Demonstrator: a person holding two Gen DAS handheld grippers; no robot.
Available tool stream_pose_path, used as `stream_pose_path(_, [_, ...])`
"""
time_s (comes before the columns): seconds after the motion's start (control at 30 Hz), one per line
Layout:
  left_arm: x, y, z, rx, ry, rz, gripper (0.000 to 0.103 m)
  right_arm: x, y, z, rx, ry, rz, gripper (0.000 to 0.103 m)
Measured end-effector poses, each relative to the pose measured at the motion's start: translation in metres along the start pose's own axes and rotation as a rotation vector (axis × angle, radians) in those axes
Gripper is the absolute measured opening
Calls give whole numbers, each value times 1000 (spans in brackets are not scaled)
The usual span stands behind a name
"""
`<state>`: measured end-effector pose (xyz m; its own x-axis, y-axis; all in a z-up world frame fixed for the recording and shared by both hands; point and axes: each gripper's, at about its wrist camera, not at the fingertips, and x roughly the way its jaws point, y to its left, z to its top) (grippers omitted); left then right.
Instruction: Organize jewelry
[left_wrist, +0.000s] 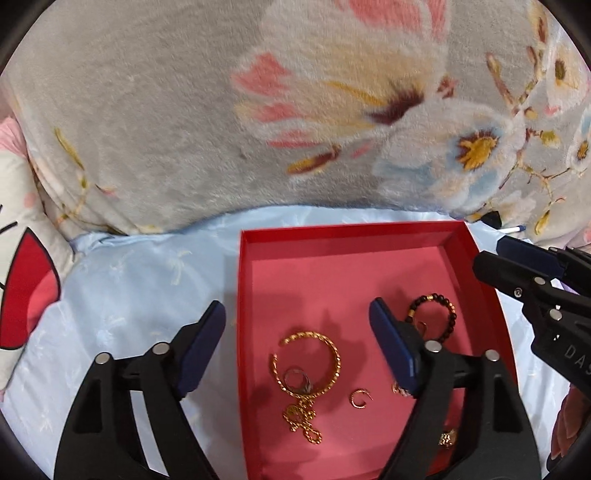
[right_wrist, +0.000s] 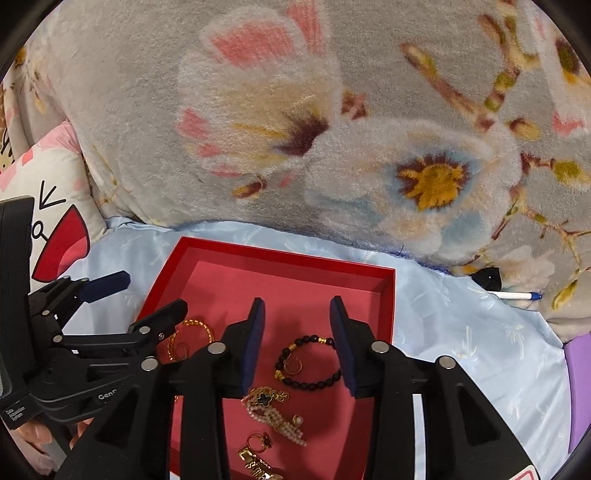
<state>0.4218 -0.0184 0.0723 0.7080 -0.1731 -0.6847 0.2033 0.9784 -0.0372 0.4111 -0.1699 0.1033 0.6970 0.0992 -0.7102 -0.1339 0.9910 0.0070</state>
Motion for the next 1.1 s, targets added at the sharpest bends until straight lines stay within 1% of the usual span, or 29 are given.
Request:
stream_pose_path(0.17, [-3, -5, -1, 23, -14, 19, 79, 2, 0, -3, -5, 5, -2, 39])
stream_pose_path(0.3, [-2, -10, -5, 40, -1, 25, 80, 2, 1, -8, -7, 9, -3, 40])
stream_pose_path(0.43, [-6, -12, -11, 40, -1, 34, 80, -4, 3, -15, -12, 3, -11, 48])
stream_pose_path(0.57, [-21, -13, -21, 38, -8, 47, 80, -20, 1, -27, 0, 0, -8, 51])
stream_pose_path(0.63, [-34, -12, -29, 22, -10, 46, 79, -31, 1, -39, 18, -1, 2, 55])
stream_pose_path(0.73, [-53, -12, -44, -1, -15, 54, 80, -48, 5, -61, 19, -8, -10, 56])
stream_pose_path(0.87, [-76, -18, -66, 5, -22, 68, 80, -71, 14, -95, 31, -15, -20, 59])
stream_pose_path(1.0, [-101, -26, -93, 9, -32, 73, 80, -95, 19, -127, 74, -20, -5, 68])
stream_pose_path(1.1, [-114, -32, -113, 9, -38, 64, 80, -107, 21, -148, 105, -23, -8, 69])
